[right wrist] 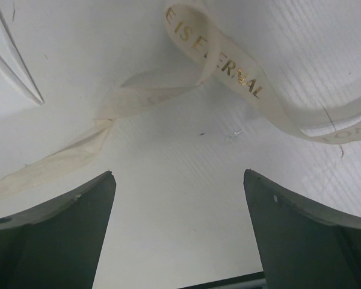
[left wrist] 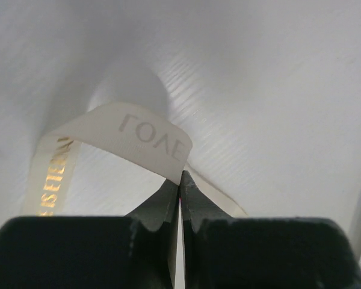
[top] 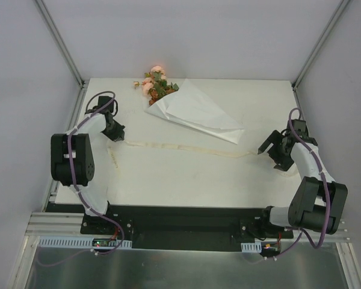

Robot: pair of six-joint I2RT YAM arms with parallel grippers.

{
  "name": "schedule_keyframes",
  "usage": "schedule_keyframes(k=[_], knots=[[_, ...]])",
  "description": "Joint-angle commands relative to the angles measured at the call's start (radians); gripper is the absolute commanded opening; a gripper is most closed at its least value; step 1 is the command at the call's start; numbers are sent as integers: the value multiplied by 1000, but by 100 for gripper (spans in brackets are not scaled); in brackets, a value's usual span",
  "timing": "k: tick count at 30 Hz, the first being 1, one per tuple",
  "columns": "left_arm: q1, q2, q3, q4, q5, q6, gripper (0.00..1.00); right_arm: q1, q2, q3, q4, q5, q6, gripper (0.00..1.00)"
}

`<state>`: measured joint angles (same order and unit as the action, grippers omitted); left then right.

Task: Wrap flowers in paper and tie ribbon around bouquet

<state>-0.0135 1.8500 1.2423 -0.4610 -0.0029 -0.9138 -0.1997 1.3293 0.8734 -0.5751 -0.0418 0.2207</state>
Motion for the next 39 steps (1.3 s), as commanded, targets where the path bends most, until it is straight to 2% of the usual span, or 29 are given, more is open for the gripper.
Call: schedule_keyframes(k=[1,5,7,8,11,17,23,29,30,32,33,34,35,39], knots=[[36,-263,-110,-73,-121,118,0,-15,-1,-33,-29,-96,20,91],[93,-444,-226,-111,-313,110,0,-61,-47,-117,108,-205,91,98],[131,-485,-256,-123,-354,87,0,-76,-35,-122,136,-246,129,100],[182,-512,-274,-128,-356,82,0,-76,-18,-105,145,-248,132,100],[239,-544,-282,-136,-365,73,0,-78,54,-70,129,-218,129,100],[242,-496,-258,-133,-321,67,0,-90,137,-17,101,-119,207,99],[242,-431,-199,-133,-270,75,0,-124,189,-33,135,-43,328,91],[244,-374,-149,-134,-259,95,0,-179,272,12,145,5,362,71],[242,-367,-144,-134,-262,99,0,-185,284,24,144,10,344,57],[242,-333,-123,-134,-273,102,0,-202,321,58,147,16,322,38],[242,-315,-107,-134,-272,116,0,-205,332,91,147,25,310,15],[242,-295,-89,-137,-266,127,0,-210,355,114,144,46,283,7],[242,-255,-52,-146,-261,131,0,-210,369,136,141,78,266,2],[242,-172,12,-157,-273,130,0,-210,406,242,104,160,207,1]])
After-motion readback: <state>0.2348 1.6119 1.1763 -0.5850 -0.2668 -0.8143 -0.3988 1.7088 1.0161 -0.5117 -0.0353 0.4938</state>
